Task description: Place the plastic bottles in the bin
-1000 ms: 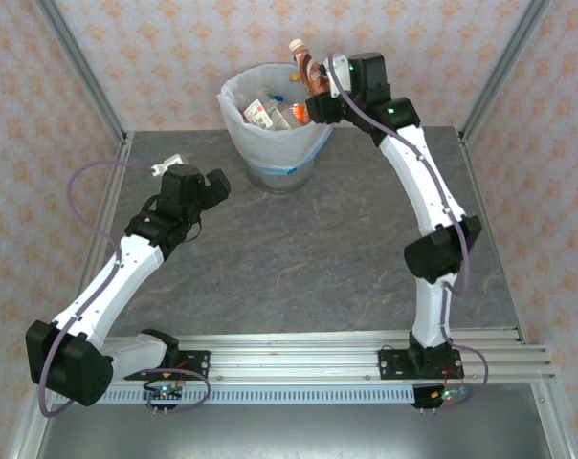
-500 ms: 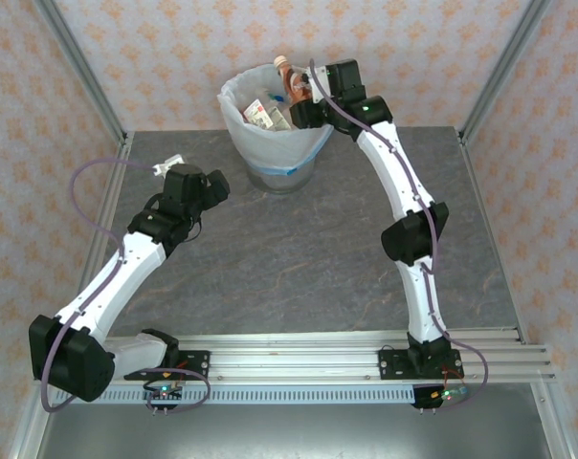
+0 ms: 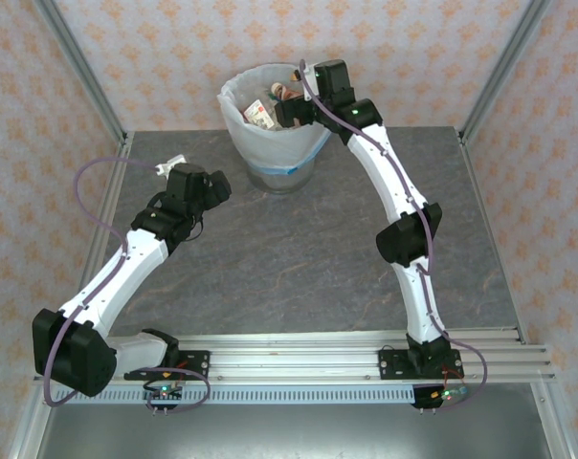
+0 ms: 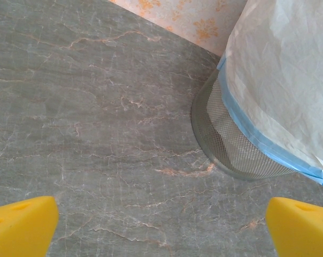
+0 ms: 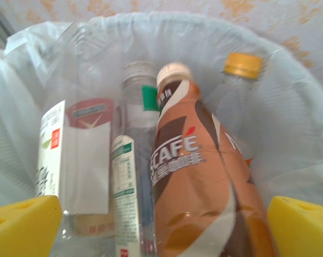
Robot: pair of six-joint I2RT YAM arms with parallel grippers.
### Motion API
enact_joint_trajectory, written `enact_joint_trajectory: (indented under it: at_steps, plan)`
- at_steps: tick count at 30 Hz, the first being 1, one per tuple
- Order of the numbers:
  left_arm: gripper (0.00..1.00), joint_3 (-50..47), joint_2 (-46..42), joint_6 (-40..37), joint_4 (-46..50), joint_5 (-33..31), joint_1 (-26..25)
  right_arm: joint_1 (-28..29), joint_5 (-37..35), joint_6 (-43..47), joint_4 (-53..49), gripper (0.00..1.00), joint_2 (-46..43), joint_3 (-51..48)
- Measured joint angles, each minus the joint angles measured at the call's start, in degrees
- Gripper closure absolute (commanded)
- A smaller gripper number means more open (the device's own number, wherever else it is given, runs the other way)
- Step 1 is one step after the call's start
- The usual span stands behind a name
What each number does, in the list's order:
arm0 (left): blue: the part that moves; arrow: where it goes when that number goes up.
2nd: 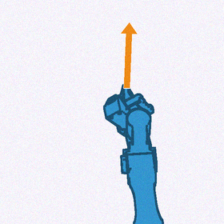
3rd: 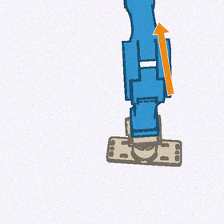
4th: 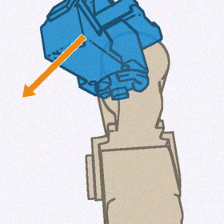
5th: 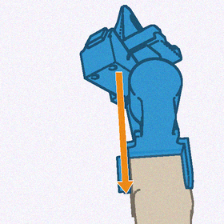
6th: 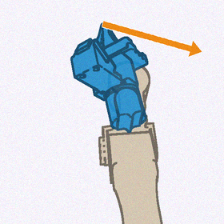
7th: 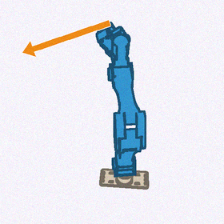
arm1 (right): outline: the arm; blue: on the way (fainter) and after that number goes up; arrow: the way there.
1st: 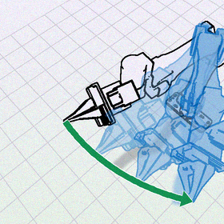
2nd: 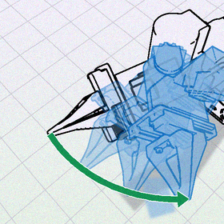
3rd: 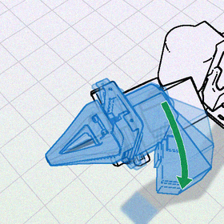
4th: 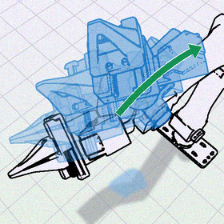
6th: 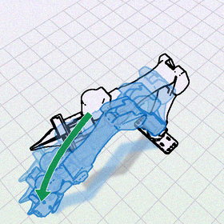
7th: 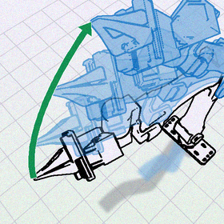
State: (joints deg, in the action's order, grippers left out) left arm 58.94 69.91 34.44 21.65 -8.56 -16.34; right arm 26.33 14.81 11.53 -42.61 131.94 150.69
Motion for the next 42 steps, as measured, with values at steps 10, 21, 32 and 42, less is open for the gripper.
enact_joint_trajectory:
  at_steps: [10, 21, 32, 42]
  plan:
    - [0.00, 0.04, -0.04, 0.00, 0.39, -2.29, 0.00, 0.00, -3.80, 1.20, -1.55, 0.01, -1.31, 0.04]
    - [0.00, -3.78, -5.35, -0.48, 1.29, -11.82, 2.80, 0.00, -8.48, 6.69, 3.17, 0.01, -28.79, -27.91]
    - [0.00, -11.13, -7.63, -8.94, -1.75, -19.54, 7.23, -0.11, -12.00, 7.34, 18.91, 0.01, -51.01, -63.73]
    - [0.00, -18.82, -7.15, -11.72, -11.19, -19.98, 14.86, -1.38, -20.09, 5.62, 38.36, 0.01, -66.66, -92.17]
